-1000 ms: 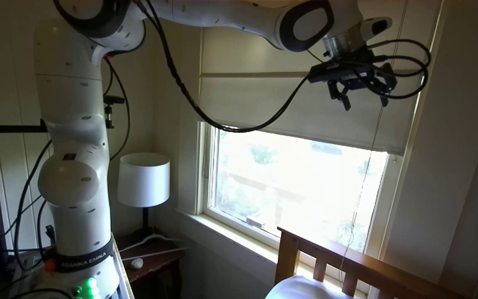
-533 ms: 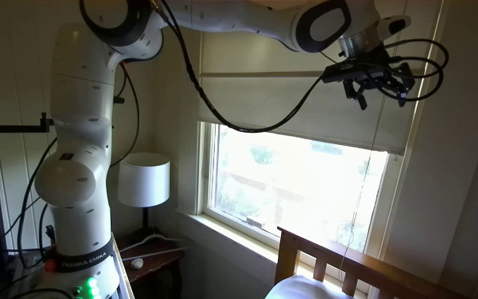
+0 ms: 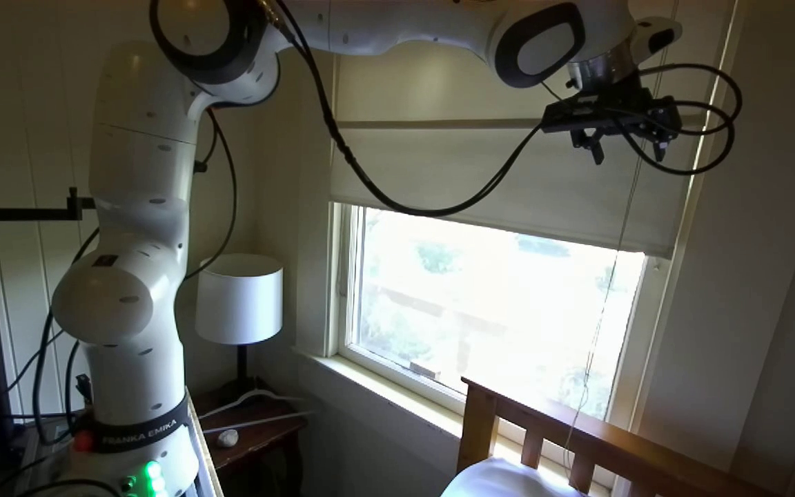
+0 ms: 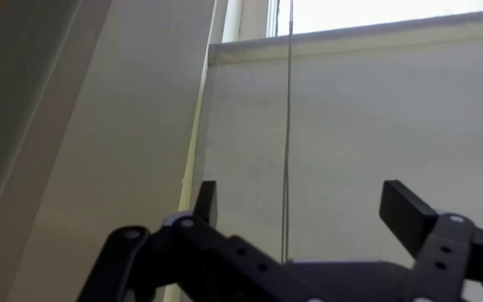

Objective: Close the blinds on the curtain.

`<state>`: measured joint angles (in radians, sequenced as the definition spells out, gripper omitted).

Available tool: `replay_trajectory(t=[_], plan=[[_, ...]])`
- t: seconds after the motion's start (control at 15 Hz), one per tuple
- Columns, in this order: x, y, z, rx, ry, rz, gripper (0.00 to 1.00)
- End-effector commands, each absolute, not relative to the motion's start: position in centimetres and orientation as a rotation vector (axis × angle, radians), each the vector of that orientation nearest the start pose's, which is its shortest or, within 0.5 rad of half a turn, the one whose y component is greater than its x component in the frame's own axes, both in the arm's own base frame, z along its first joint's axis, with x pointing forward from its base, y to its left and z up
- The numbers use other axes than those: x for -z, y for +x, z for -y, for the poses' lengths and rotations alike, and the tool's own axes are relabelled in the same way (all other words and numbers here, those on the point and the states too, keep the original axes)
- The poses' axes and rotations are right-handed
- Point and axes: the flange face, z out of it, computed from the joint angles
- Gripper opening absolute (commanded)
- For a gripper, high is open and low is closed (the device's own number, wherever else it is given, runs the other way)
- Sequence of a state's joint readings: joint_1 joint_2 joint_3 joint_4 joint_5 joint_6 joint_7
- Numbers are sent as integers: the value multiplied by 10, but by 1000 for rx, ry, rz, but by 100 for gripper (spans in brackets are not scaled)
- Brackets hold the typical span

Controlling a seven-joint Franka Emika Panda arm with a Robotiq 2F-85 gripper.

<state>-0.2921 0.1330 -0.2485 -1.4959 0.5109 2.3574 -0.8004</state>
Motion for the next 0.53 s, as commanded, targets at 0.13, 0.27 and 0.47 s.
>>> replay_trajectory(t=[0.13, 0.27, 0.47], plan=[[-681, 583, 341, 1358, -2828, 79, 100], [-681, 589, 347, 1347, -2813, 71, 97], [-680, 597, 351, 1327, -2807, 84, 87]])
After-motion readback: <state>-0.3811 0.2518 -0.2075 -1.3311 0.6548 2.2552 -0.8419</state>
